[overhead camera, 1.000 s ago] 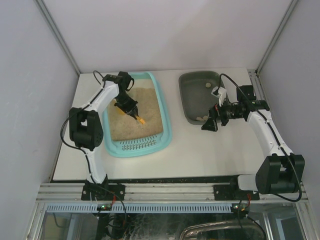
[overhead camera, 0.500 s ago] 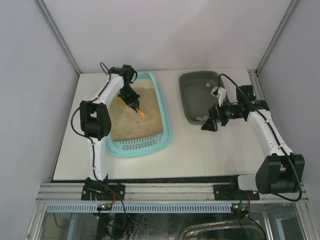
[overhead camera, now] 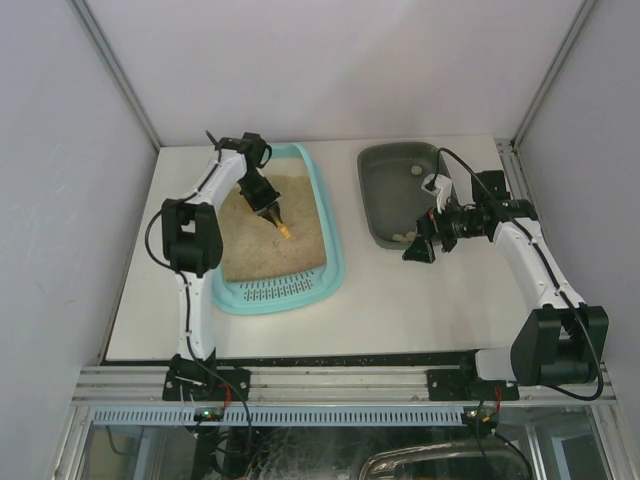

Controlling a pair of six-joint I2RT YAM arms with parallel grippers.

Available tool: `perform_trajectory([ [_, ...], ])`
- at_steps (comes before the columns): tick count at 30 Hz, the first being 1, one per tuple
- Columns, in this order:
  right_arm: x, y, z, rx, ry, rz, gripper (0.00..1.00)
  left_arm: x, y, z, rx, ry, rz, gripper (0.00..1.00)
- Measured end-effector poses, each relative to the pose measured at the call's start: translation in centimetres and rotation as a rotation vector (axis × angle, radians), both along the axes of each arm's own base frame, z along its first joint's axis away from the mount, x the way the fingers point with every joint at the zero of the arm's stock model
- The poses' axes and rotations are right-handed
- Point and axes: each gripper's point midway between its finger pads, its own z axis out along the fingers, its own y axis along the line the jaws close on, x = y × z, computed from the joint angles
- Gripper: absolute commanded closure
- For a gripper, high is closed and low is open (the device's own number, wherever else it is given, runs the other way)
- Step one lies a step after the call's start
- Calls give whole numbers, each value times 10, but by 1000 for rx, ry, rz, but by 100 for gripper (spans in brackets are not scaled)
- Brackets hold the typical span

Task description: Clean the litter box

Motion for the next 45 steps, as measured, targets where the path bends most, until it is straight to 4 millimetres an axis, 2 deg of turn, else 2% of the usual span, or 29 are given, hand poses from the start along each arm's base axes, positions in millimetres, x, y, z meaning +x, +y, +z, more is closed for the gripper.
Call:
perform_trajectory([
  [4,1,-1,-1,-6,-1,-3,0,5,-13,4,-93,-38,-75,100],
  [10,1,-2,-1,-11,-1,-6,0,11,-31,0,-209,-75,-170,100],
  [17,1,-2,-2,-19,-2,-8,0,9,-35,-4,-273,-128,-239,100],
  [22,2,-4,-3,-28,-3,-13,0,-15,-39,1,-354,-131,-274,100],
  [29,2,-5,-4,-34,-3,-16,0,-58,-47,10,-469,-135,-359,100],
  [34,3,-5,-5,-40,-4,-18,0,-80,-52,15,-551,-166,-399,100],
  [39,3,-6,-5,-42,-4,-20,0,-88,-57,11,-620,-203,-432,100],
  [45,4,-7,-6,-51,-5,-24,0,-85,-64,14,-678,-258,-464,100],
])
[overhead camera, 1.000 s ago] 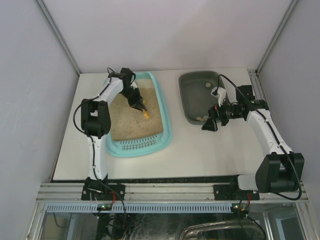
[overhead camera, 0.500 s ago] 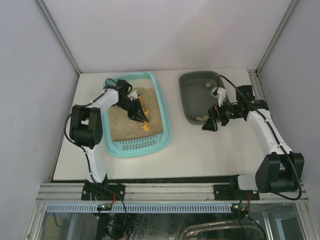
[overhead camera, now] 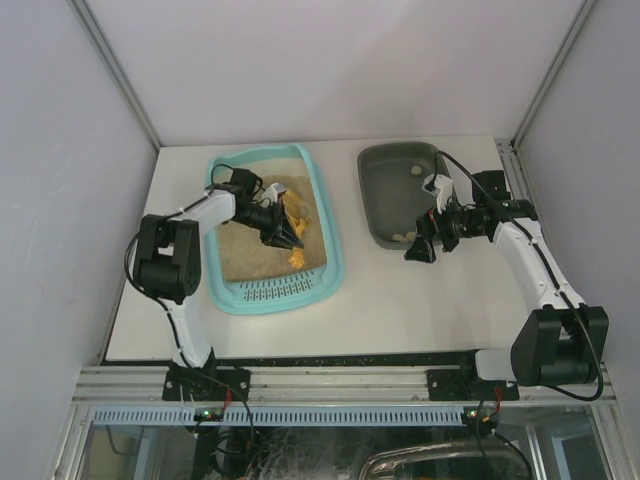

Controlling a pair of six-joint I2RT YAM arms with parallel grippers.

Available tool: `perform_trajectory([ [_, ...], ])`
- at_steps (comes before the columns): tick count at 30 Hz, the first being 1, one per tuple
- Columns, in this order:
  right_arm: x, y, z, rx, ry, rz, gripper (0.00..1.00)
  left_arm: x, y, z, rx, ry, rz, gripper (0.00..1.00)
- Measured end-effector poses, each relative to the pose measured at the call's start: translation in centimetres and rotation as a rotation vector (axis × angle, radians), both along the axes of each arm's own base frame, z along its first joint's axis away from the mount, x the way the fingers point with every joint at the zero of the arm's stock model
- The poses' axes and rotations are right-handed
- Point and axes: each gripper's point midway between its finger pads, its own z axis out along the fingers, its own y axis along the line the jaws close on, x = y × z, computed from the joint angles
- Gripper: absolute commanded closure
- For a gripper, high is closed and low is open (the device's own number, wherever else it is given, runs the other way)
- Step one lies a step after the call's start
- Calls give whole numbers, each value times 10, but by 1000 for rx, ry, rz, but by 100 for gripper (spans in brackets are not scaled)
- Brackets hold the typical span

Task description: Clean the litter box

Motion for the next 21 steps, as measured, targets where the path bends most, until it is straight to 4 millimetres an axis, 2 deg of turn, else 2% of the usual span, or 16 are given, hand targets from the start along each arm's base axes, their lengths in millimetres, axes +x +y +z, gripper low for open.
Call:
perform_trajectory([
  [6,1,-2,4,-5,-27,-7,0,5,-1,23,-38,-95,-12,100],
  [12,3,-3,10,-6,-60,-13,0,5,9,53,-56,-185,15,100],
  [21,3,-3,11,-5,-63,-14,0,-24,20,75,-56,-241,33,100],
])
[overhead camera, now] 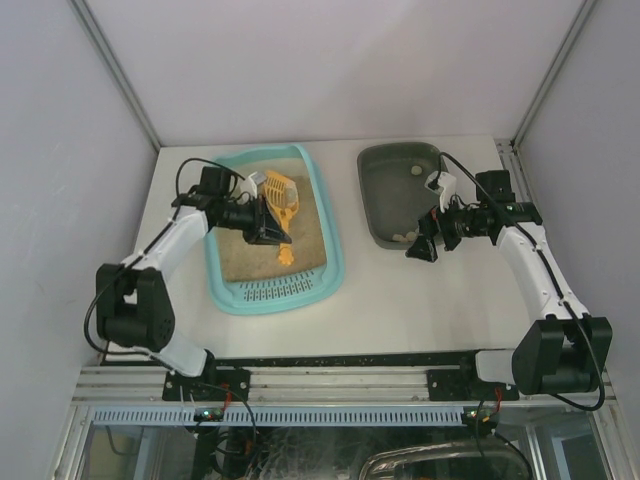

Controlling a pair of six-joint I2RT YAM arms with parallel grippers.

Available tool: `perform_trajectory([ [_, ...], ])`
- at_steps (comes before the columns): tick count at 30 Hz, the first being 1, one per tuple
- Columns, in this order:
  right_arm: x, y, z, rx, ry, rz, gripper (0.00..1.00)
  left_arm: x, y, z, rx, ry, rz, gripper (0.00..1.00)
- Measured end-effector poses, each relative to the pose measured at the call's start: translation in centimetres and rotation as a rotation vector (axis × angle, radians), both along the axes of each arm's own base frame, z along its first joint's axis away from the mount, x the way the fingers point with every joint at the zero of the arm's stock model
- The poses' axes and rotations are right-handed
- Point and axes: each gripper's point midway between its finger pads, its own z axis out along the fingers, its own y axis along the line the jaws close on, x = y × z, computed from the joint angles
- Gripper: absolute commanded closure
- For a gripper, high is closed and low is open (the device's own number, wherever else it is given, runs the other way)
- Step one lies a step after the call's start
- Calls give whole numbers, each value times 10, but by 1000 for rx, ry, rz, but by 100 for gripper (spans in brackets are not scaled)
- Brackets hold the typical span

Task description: Clean the litter box

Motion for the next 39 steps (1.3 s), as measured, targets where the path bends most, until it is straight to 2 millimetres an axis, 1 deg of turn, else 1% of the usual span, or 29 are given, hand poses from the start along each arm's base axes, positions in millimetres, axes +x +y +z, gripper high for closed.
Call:
perform_trajectory([
  [3,0,0,0,2,-1,-1,0,-15,2,15,-23,-81,11,100],
  [6,1,1,1,5,0,-2,0,-27,5,31,-107,-210,70,100],
  [8,0,1,1,6,2,-3,0,-34,14,38,-205,-339,176,100],
  [9,0,1,1,7,3,-4,0,-37,19,40,-246,-368,225,100],
  [11,0,1,1,8,5,-6,0,-37,28,41,-360,-416,329,100],
  [12,0,1,1,8,6,-6,0,-35,30,45,-424,-422,362,100],
  [14,0,1,1,9,7,-9,0,-30,30,54,-532,-414,386,100],
  [16,0,1,1,9,8,-10,0,-23,29,52,-598,-354,403,100],
  [18,1,0,1,10,9,-13,0,-23,26,57,-644,-330,396,100],
  [21,1,-1,1,10,11,-19,0,-30,21,74,-699,-364,361,100],
  [23,2,-3,1,10,12,-25,0,-33,12,82,-713,-378,317,100],
  [25,2,-4,0,12,14,-34,0,-38,-4,91,-728,-379,253,100],
  [27,4,-7,0,12,13,-43,0,-41,-12,91,-715,-378,222,100],
  [31,5,-10,-1,11,14,-56,0,-28,-21,78,-630,-341,230,100],
  [34,5,-11,-1,11,14,-59,0,-30,-28,73,-603,-324,213,100],
  [35,6,-11,-1,10,14,-59,0,-32,-34,75,-612,-317,193,100],
  [37,6,-11,-2,8,16,-60,0,-36,-39,86,-663,-327,167,100],
  [39,7,-11,-3,5,18,-59,0,-32,-33,97,-713,-339,174,100],
])
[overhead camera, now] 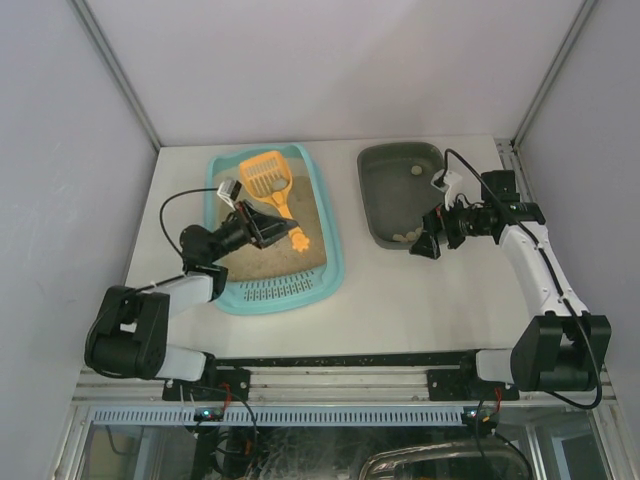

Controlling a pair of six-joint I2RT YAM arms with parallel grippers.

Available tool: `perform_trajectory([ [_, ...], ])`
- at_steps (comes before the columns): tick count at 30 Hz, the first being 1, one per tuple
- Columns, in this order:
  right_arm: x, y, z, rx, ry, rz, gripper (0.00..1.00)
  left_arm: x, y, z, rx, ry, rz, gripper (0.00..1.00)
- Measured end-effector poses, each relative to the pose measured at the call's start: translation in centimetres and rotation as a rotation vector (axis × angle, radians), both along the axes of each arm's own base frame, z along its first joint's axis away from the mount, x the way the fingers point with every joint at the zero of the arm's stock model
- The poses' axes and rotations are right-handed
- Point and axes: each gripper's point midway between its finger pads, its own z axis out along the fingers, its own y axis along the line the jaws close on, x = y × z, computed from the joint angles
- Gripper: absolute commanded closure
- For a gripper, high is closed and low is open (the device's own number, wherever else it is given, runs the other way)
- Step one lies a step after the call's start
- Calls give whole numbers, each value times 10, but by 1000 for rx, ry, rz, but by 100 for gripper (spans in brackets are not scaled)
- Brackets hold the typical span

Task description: Clean the litter box

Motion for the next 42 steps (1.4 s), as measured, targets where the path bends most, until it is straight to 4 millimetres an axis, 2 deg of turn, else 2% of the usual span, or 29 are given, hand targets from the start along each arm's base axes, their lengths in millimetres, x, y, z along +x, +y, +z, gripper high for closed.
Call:
perform_trajectory([
  [5,0,1,-1,0,2,3,0,15,37,19,-63,-6,83,100],
  [7,0,2,-1,-1,1,7,0,16,41,27,-53,-28,100,100],
  [10,0,3,-2,-9,0,10,0,10,25,34,3,-46,54,100],
  [12,1,4,-2,-15,-2,12,0,11,14,31,71,-42,41,100],
  [23,4,-7,2,12,-12,-22,0,60,-26,1,501,65,46,100],
  [28,0,-19,18,42,-72,-61,0,94,-66,-16,627,118,-25,100],
  [31,-7,-29,36,63,-148,-98,0,110,-101,-33,672,140,-83,100],
  [35,-10,-38,53,85,-219,-128,0,113,-153,-61,722,177,-183,100],
  [39,-10,-42,54,99,-221,-140,0,117,-198,-82,819,184,-218,100],
  [42,-10,-41,54,106,-219,-138,0,126,-226,-91,901,118,-189,100],
])
